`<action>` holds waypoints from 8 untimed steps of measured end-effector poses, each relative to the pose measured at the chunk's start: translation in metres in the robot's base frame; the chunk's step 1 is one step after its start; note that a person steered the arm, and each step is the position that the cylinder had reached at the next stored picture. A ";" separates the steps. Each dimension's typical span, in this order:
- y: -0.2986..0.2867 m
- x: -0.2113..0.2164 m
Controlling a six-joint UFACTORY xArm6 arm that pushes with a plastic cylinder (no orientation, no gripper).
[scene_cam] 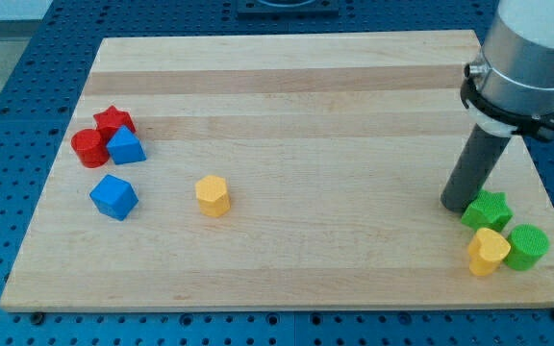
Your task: Move yellow hexagon closer to the yellow heart
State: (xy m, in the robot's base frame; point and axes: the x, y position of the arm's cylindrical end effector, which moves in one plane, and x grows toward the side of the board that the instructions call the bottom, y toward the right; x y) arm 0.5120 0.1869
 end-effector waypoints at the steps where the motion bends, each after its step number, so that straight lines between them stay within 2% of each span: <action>1: 0.000 0.000; 4: 0.000 0.007; 6: -0.078 -0.007; 8: -0.158 0.021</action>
State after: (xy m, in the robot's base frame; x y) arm 0.5327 0.0292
